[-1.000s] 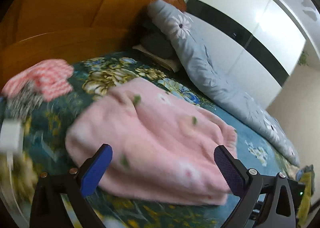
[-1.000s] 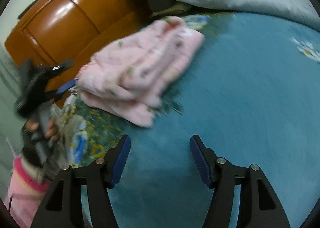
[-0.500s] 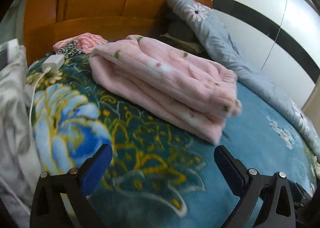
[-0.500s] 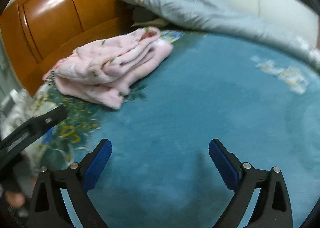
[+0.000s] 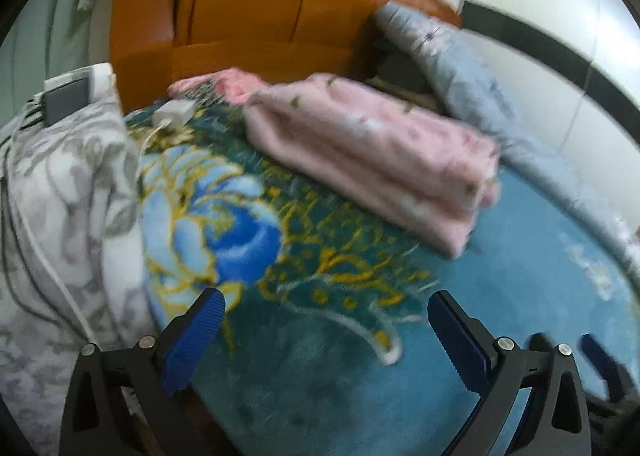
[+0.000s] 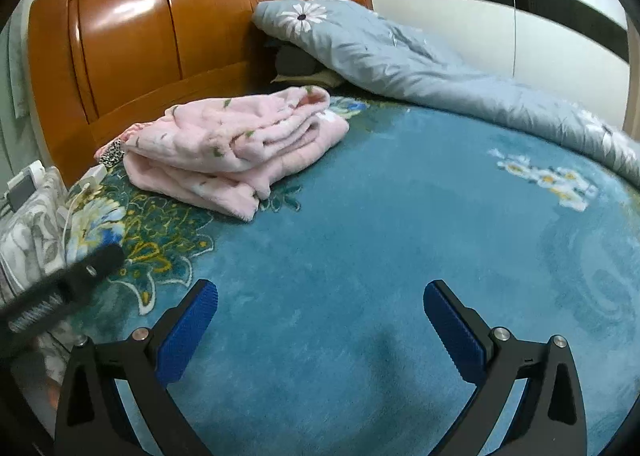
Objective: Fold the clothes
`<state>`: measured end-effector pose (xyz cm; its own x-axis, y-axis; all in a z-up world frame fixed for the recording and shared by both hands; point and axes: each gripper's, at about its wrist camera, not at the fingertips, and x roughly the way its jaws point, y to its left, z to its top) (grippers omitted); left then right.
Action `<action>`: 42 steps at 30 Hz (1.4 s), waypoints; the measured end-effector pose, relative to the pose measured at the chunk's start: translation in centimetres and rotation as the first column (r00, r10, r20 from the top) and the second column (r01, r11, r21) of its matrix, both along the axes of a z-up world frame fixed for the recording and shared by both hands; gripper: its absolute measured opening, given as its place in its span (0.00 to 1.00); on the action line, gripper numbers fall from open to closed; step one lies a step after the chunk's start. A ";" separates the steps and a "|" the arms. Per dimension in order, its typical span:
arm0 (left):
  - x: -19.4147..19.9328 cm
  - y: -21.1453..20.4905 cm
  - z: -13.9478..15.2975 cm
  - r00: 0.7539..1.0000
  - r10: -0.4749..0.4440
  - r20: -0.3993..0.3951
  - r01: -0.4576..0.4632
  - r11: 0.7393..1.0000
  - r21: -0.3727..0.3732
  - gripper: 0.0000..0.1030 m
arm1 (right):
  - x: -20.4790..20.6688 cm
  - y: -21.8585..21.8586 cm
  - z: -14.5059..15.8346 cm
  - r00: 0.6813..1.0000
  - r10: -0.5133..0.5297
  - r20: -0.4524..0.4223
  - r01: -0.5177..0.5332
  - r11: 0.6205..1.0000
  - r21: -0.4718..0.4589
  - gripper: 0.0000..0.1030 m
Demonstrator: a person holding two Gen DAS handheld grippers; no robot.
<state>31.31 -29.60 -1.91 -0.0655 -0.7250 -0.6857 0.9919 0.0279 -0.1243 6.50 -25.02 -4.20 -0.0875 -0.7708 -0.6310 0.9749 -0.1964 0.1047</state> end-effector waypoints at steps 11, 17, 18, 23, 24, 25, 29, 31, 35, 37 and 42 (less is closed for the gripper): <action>0.5 0.2 -1.7 0.997 -0.029 -0.072 0.033 0.997 0.063 1.00 | 0.4 0.4 0.0 1.000 0.022 0.002 -0.022 1.000 -0.004 1.00; -0.5 0.3 -1.2 0.996 -0.075 -0.044 0.077 0.996 0.045 1.00 | 0.9 0.5 -0.1 0.999 0.036 -0.018 -0.036 0.999 0.007 1.00; -0.7 0.3 -1.2 0.997 -0.076 -0.032 0.078 0.996 0.044 1.00 | 0.9 0.5 -0.1 0.999 0.034 -0.018 -0.033 0.999 0.009 1.00; -1.4 0.3 -0.9 0.996 -0.081 0.028 0.080 0.996 0.032 1.00 | 0.4 0.5 -0.2 1.000 0.013 -0.007 -0.013 1.000 0.015 1.00; -1.6 0.5 -0.9 0.996 -0.083 0.039 0.082 0.996 0.024 1.00 | 0.4 0.5 -0.2 1.000 0.010 -0.005 -0.010 1.000 0.014 1.00; -1.6 0.5 -0.8 0.995 -0.086 0.043 0.085 0.996 0.022 1.00 | 0.3 0.5 -0.2 1.000 0.008 -0.004 -0.008 1.000 0.013 1.00; -1.6 0.3 -1.0 0.995 -0.098 0.036 0.097 0.995 0.034 1.00 | 0.2 0.6 -0.2 1.000 -0.004 -0.005 0.004 1.000 0.017 1.00; -1.6 0.2 -1.1 0.994 -0.103 0.032 0.101 0.994 0.038 1.00 | 0.2 0.7 -0.2 1.000 -0.006 -0.009 0.007 1.000 0.018 1.00; -1.7 0.1 -1.3 0.993 -0.113 0.019 0.112 0.992 0.051 1.00 | 0.1 0.7 -0.3 1.000 -0.013 -0.011 0.014 1.000 0.024 1.00; -1.8 0.1 -1.5 0.993 -0.116 0.011 0.115 0.992 0.057 1.00 | 0.1 0.7 -0.3 1.000 -0.014 -0.009 0.014 1.000 0.026 1.00; -1.9 0.1 -1.6 0.993 -0.119 0.007 0.119 0.991 0.063 1.00 | 0.0 0.7 -0.4 1.000 -0.013 -0.006 0.013 0.999 0.031 1.00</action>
